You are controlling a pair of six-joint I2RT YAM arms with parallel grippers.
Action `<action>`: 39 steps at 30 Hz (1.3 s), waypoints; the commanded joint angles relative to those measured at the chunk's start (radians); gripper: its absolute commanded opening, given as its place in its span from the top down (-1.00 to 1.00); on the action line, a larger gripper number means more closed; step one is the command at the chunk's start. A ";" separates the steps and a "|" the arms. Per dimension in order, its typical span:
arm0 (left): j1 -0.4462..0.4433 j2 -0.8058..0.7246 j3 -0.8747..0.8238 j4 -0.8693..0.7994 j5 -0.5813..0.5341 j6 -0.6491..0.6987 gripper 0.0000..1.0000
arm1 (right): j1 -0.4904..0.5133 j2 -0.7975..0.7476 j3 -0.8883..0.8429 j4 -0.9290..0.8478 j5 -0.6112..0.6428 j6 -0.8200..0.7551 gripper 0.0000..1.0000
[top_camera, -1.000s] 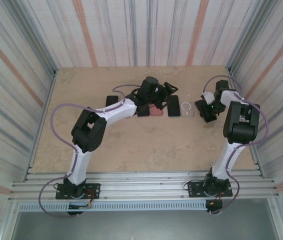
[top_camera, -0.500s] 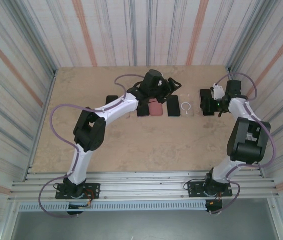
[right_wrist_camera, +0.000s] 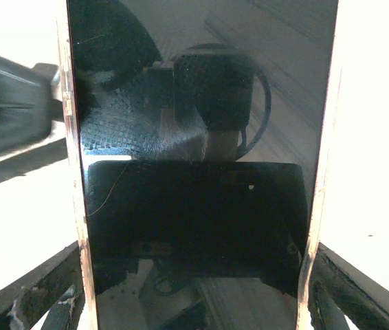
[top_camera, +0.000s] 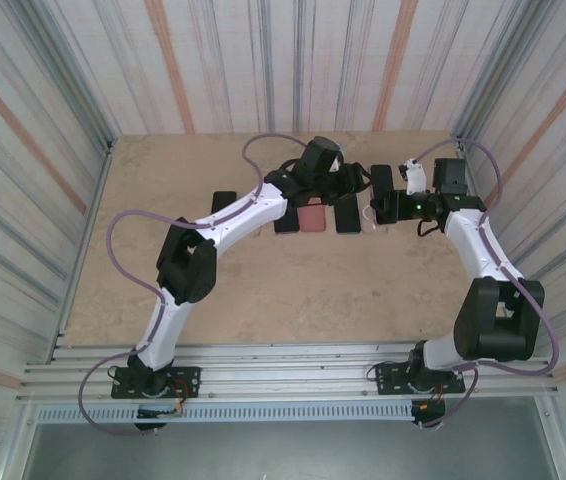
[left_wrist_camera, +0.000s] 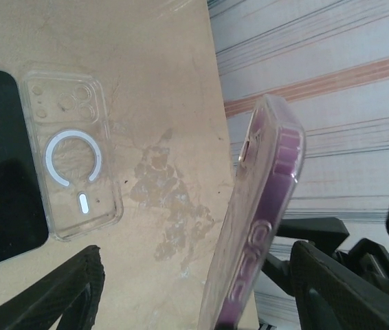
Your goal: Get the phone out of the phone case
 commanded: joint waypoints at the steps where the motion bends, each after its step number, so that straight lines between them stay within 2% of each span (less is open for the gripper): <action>1: -0.006 0.009 0.030 -0.027 0.001 0.049 -0.42 | 0.020 -0.058 -0.018 -0.011 -0.030 0.029 0.01; 3: -0.005 0.007 0.029 -0.031 0.011 0.050 -0.34 | 0.034 -0.078 -0.029 -0.002 -0.030 0.047 0.01; 6: -0.005 -0.005 0.008 -0.024 0.017 0.047 -0.11 | 0.058 -0.104 -0.043 0.008 -0.026 0.068 0.01; 10: -0.005 -0.020 -0.001 0.001 0.037 0.055 0.32 | 0.089 -0.115 -0.048 -0.003 -0.023 0.077 0.01; 13: -0.003 -0.032 -0.018 0.010 0.045 0.055 0.38 | 0.109 -0.122 -0.051 -0.001 -0.017 0.088 0.01; 18: 0.007 -0.058 -0.059 0.036 0.055 0.031 0.64 | 0.128 -0.121 -0.047 0.000 -0.008 0.097 -0.01; 20: 0.012 -0.072 -0.072 0.054 0.058 0.025 0.73 | 0.133 -0.118 -0.047 0.001 -0.005 0.101 -0.07; 22: 0.016 -0.083 -0.073 0.056 0.057 0.029 0.74 | 0.136 -0.115 -0.047 0.002 -0.004 0.104 -0.20; 25: 0.029 -0.099 -0.088 0.077 0.071 0.005 0.78 | 0.141 -0.116 -0.042 0.002 -0.004 0.108 -0.52; 31: 0.072 -0.151 -0.128 0.133 0.093 -0.048 0.77 | 0.140 -0.159 -0.066 0.054 -0.011 0.170 -0.80; 35: 0.108 -0.196 -0.181 0.186 0.102 -0.100 0.76 | 0.139 -0.181 -0.063 0.045 -0.036 0.216 -0.82; 39: 0.146 -0.246 -0.259 0.281 0.109 -0.194 0.75 | 0.139 -0.224 -0.115 0.159 -0.075 0.400 -0.75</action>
